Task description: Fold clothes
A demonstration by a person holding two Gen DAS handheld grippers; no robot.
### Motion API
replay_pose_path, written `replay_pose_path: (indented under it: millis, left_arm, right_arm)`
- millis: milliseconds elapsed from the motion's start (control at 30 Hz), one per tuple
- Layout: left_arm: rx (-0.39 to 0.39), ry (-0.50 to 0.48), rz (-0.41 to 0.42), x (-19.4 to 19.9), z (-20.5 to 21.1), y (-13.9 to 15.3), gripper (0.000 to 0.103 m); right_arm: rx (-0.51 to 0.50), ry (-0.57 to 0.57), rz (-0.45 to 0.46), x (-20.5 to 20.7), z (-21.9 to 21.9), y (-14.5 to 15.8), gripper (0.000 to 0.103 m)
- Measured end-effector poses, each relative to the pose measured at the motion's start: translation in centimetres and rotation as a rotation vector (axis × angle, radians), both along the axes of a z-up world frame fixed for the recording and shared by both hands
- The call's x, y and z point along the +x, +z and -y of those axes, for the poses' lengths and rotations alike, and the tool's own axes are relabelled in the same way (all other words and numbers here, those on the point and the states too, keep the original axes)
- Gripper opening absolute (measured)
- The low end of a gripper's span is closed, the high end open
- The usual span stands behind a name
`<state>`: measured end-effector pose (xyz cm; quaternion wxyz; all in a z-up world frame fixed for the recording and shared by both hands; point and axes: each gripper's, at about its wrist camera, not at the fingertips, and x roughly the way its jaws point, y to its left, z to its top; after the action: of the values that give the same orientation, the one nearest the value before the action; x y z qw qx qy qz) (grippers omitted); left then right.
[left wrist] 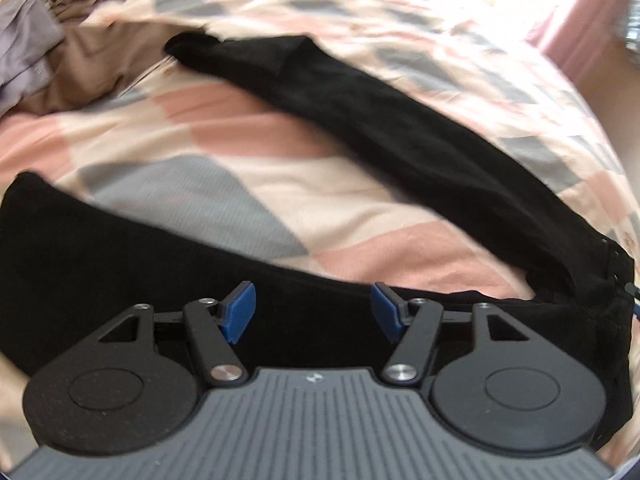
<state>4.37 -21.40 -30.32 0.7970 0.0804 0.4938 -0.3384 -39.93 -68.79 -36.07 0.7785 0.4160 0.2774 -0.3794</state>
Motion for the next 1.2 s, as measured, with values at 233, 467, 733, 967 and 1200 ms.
replay_pose_path:
  millis: [233,467,733,967,1200]
  left_arm:
    - [-0.089,-0.121,0.096,-0.4,-1.3,-3.5,0.060]
    - [-0.161,-0.071,0.110,-3.0,-7.5,-4.2,0.060]
    - [-0.214,0.182,0.082,-2.3,-20.0,-3.8,0.063]
    - [-0.289,0.453,0.051,3.5,-25.4,-6.0,0.063]
    - [-0.379,0.551,0.047,7.2,-24.0,-7.6,0.051]
  right_arm:
    - [-0.112,-0.069,0.085,-6.2,-4.2,1.1,0.051]
    - [-0.154,-0.126,0.162,-11.0,-11.4,2.0,0.051]
    - [-0.003,-0.213,0.284,-15.9,-21.6,1.0,0.057]
    - [0.077,-0.207,0.304,-15.0,-23.8,-2.3,0.058]
    - [0.090,-0.262,0.380,-12.8,-22.2,-4.0,0.058]
